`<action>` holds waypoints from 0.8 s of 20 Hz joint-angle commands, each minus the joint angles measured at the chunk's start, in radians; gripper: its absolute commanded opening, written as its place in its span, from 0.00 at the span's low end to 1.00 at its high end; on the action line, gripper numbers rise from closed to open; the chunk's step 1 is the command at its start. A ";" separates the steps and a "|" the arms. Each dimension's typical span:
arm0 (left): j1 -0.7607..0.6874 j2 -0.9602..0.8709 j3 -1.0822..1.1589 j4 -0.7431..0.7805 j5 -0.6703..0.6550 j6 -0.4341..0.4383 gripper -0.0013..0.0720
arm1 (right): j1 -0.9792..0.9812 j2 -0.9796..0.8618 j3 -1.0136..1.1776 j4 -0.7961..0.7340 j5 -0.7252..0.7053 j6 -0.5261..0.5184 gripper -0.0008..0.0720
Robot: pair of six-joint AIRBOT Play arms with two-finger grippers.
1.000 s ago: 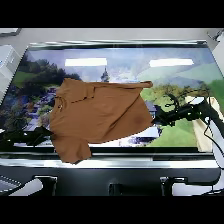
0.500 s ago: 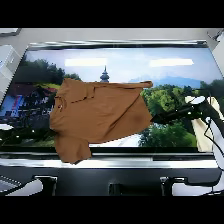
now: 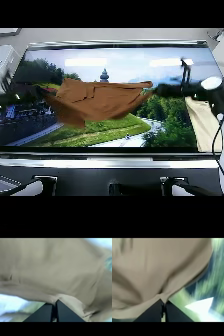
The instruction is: Fold the clothes and pants, and hang the long-sleeved shirts on hangers.
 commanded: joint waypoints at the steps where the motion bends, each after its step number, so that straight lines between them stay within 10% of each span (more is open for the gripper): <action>1: -0.067 0.002 0.438 0.109 0.046 -0.175 0.04 | 0.106 0.034 0.295 -0.216 -0.241 0.130 0.05; 7: -0.042 0.095 1.099 0.310 -0.083 -0.326 0.04 | 0.191 0.130 0.810 -0.515 -0.129 0.238 0.05; 16: 0.010 0.503 0.731 0.419 -0.299 -0.492 0.04 | 0.191 0.439 0.797 -0.631 0.032 0.366 0.05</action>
